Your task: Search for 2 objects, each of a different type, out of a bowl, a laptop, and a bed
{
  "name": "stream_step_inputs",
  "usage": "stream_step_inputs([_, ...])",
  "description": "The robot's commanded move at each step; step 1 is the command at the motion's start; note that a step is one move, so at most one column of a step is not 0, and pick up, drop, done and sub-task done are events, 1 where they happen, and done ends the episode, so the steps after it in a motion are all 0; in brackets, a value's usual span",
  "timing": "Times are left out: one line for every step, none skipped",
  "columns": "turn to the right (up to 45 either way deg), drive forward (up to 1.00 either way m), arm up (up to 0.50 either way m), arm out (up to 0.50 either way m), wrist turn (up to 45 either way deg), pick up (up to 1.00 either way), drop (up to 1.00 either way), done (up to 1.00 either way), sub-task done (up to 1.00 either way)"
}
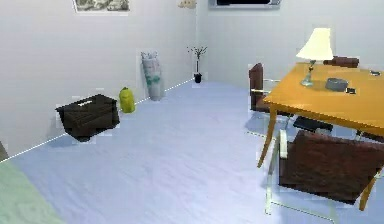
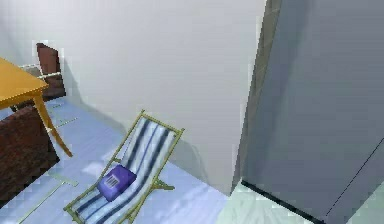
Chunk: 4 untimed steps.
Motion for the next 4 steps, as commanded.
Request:
stream_step_inputs([-3.0,0.00,0.00,0.00,0.0,0.00,0.00,0.00,0.00])
stream_step_inputs([0.0,0.55,0.00,0.00,0.0,0.00,0.00,0.00,0.00])
stream_step_inputs([6.0,0.00,0.00,0.00,0.0,0.00,0.00,0.00,0.00])
stream_step_inputs([3.0,0.00,0.00,0.00,0.0,0.00,0.00,0.00,0.00])
